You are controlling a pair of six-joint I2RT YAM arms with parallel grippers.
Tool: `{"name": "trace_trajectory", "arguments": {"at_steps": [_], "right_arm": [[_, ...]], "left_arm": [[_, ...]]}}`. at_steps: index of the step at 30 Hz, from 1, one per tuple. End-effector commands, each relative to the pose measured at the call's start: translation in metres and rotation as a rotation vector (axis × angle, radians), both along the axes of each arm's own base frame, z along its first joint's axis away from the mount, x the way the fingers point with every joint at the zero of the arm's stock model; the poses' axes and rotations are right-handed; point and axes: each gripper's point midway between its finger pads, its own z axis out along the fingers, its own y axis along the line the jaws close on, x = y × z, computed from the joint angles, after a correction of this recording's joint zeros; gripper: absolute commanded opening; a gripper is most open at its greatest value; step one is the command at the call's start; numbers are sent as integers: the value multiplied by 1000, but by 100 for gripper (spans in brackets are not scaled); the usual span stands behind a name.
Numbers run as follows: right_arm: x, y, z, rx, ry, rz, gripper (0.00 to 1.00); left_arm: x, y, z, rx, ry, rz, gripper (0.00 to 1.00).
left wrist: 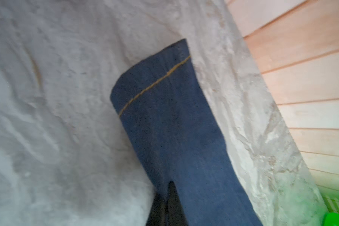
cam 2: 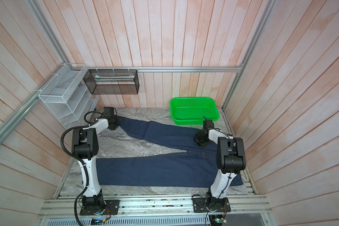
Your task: Fold and stack the trousers
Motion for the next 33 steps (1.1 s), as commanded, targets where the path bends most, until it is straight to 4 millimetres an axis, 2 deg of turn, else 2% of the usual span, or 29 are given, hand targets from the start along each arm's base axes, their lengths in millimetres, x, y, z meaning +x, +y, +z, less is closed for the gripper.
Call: {"name": "trace_trajectory", "arguments": {"at_steps": [1, 3, 9, 12, 19, 23, 25, 27, 29, 31, 33], "right_arm": [[-2, 3, 3, 6, 2, 13, 25], [-3, 3, 2, 7, 3, 13, 25], [-3, 4, 1, 14, 5, 17, 24], [-4, 3, 4, 6, 1, 18, 24], [-6, 3, 3, 10, 4, 14, 24], [-6, 2, 4, 10, 1, 7, 24], [-6, 2, 4, 10, 1, 8, 25], [-7, 2, 4, 8, 1, 6, 25], [-7, 1, 5, 5, -1, 7, 25], [-7, 1, 6, 1, -2, 7, 25], [-7, 1, 7, 2, -3, 6, 24]], "left_arm": [[-2, -46, 35, 113, -3, -113, 0], [-4, -67, 37, 182, 27, -156, 0], [-14, -130, 23, 368, 152, -284, 0], [-17, -158, 18, 416, 163, -354, 4], [-23, -205, 6, 424, 186, -502, 6], [-42, -236, -1, 394, 207, -625, 10], [-55, -248, -3, 365, 219, -674, 15], [-64, -258, 3, 308, 207, -717, 27], [-67, -257, 20, 298, 168, -708, 43], [-63, -248, 43, 303, 110, -667, 51], [-54, -237, 68, 285, 48, -623, 53]]}}
